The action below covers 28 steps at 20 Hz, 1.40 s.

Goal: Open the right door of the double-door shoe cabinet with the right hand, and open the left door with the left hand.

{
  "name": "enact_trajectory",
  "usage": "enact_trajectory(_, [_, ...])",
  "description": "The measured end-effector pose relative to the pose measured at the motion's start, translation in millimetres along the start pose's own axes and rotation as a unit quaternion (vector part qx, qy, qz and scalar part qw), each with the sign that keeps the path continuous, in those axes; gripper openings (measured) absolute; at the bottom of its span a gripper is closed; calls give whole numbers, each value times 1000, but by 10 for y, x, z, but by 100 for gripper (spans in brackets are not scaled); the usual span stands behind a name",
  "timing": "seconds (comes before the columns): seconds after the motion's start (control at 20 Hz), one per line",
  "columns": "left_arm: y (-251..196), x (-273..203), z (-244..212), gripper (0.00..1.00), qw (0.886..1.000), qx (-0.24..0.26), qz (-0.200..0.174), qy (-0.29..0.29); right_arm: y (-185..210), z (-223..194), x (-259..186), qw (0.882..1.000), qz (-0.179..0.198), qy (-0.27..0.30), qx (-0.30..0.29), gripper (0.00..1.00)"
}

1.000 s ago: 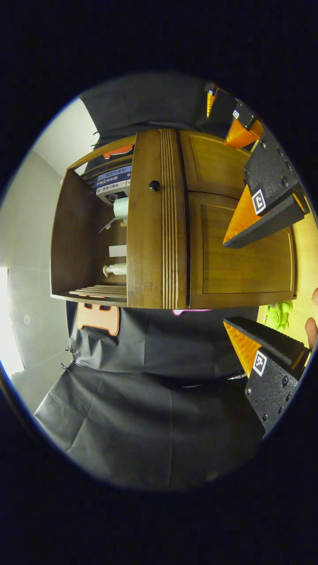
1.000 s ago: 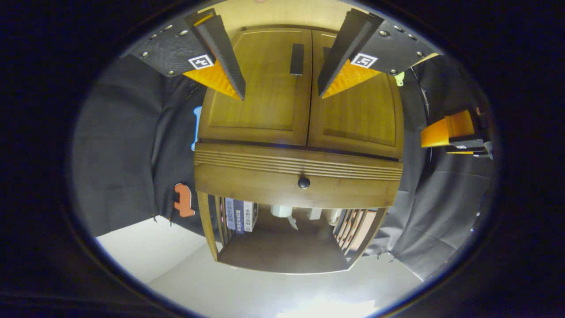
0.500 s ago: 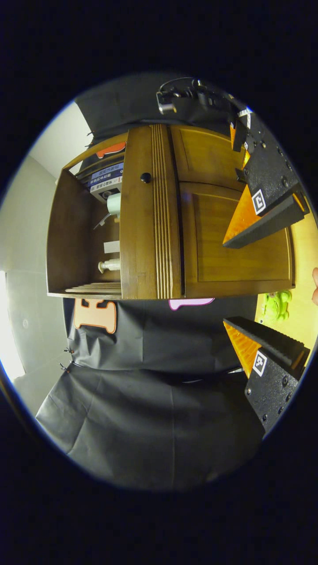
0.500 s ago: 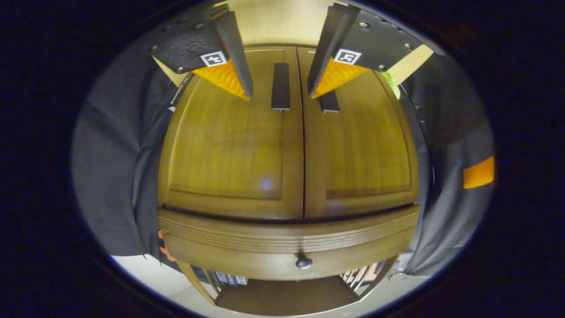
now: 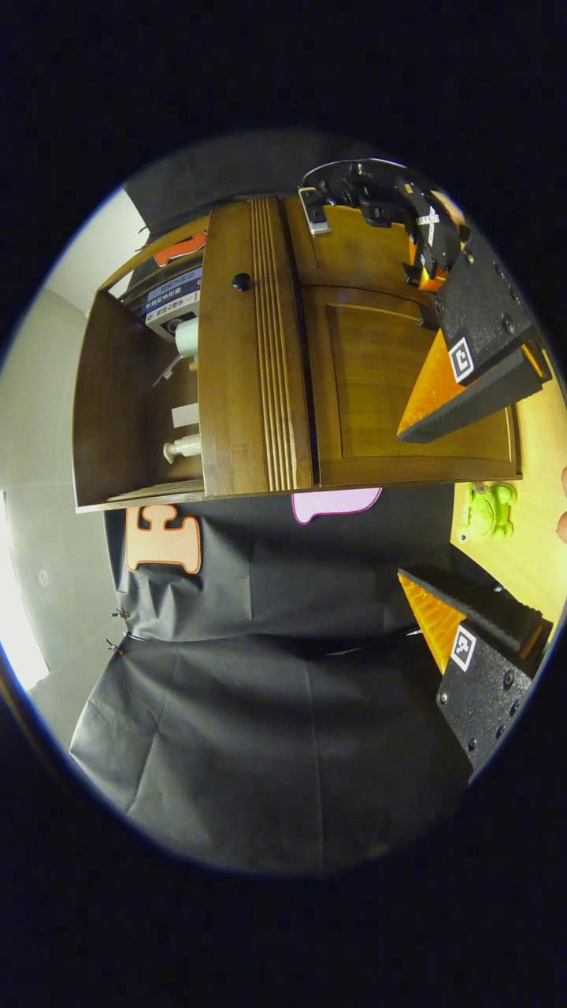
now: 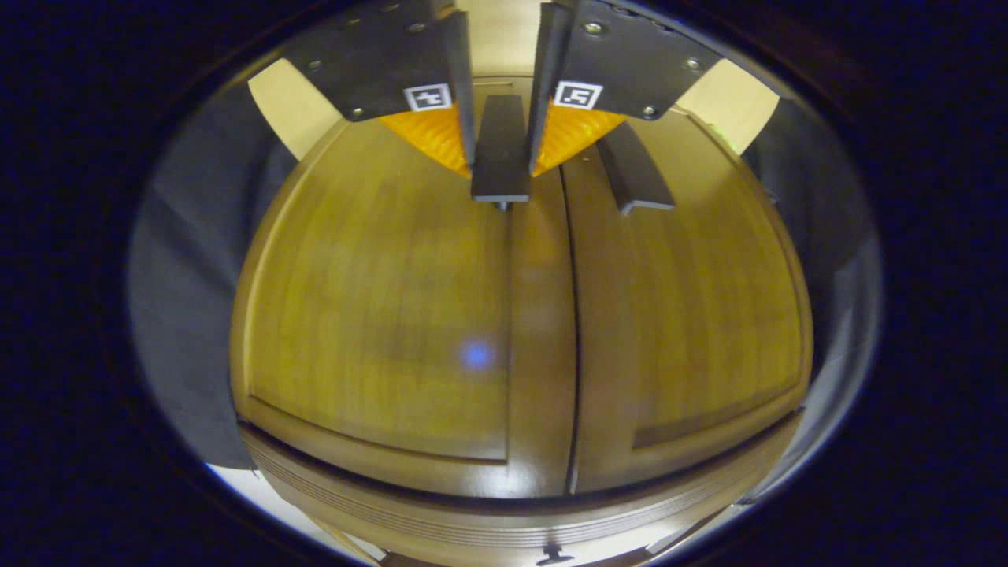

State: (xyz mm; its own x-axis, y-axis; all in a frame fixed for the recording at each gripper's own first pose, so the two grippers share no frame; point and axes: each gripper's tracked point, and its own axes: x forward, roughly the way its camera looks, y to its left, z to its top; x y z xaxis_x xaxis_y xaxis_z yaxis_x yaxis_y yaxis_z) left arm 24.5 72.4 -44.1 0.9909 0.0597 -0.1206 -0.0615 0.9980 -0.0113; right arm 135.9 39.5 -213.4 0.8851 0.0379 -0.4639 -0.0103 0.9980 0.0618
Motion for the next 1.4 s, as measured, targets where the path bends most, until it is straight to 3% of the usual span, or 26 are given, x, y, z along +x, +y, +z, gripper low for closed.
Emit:
enact_trajectory(0.1, [-34, 18, -36, 96, 1000, -11, -6, 5, 2, 24, -14, 1000, -7, -7, 19, 34])
enact_trajectory(0.3, [-147, 28, -61, 96, 999, -28, -19, 11, -12, 19, -20, 1000, -13, -9, 24, 26])
enact_trajectory(0.9, [-552, -56, -41, 95, 996, -48, -74, 18, -167, -79, -343, 999, -3, -27, 42, 26])
enact_trajectory(1.4, [-827, -157, -76, 94, 992, -39, -117, 14, -440, -29, -442, 997, -25, -26, 61, 25])
